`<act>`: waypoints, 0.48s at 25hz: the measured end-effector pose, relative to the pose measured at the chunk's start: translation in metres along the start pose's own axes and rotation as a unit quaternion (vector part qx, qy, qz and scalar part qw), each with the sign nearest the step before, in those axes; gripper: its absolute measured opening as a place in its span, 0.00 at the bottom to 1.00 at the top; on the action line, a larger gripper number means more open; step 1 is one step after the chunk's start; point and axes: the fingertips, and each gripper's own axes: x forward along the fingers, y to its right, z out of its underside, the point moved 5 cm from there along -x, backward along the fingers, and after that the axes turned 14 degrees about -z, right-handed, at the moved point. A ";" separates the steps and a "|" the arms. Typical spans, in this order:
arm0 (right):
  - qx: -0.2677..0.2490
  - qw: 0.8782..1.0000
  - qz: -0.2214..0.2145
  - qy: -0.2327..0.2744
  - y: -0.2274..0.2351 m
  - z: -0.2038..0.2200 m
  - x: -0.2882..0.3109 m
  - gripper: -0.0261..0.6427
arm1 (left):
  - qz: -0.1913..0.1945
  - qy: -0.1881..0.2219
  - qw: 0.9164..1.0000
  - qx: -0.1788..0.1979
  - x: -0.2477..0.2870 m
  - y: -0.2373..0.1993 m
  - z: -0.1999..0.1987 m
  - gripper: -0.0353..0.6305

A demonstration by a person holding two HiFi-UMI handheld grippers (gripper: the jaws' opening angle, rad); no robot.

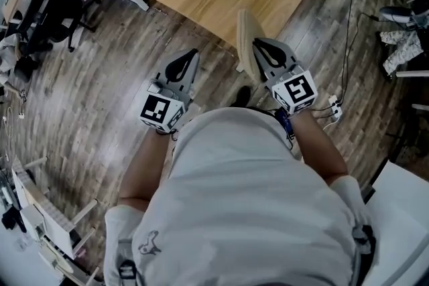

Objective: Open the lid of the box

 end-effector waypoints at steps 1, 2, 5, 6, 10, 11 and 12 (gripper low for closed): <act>0.001 1.000 0.005 0.001 -0.009 0.000 -0.001 0.09 | 0.001 0.003 1.000 0.002 -0.010 -0.002 0.001 0.06; 0.000 1.000 0.010 0.001 -0.018 0.000 -0.003 0.09 | 0.001 0.005 1.000 0.004 -0.019 -0.004 0.002 0.06; -0.006 1.000 0.020 -0.001 -0.044 0.000 -0.004 0.09 | 0.003 0.011 1.000 0.013 -0.046 -0.009 0.005 0.06; -0.007 1.000 0.022 -0.002 -0.052 0.001 -0.004 0.09 | 0.005 0.013 1.000 0.018 -0.054 -0.011 0.006 0.06; -0.008 0.999 0.031 -0.005 -0.086 0.004 -0.008 0.09 | 0.015 0.020 0.999 0.027 -0.087 -0.013 0.011 0.06; -0.007 0.999 0.033 -0.005 -0.093 0.005 -0.009 0.09 | 0.019 0.023 0.999 0.026 -0.094 -0.013 0.012 0.06; -0.007 0.999 0.036 -0.005 -0.100 0.005 -0.010 0.09 | 0.022 0.025 0.999 0.026 -0.101 -0.013 0.014 0.06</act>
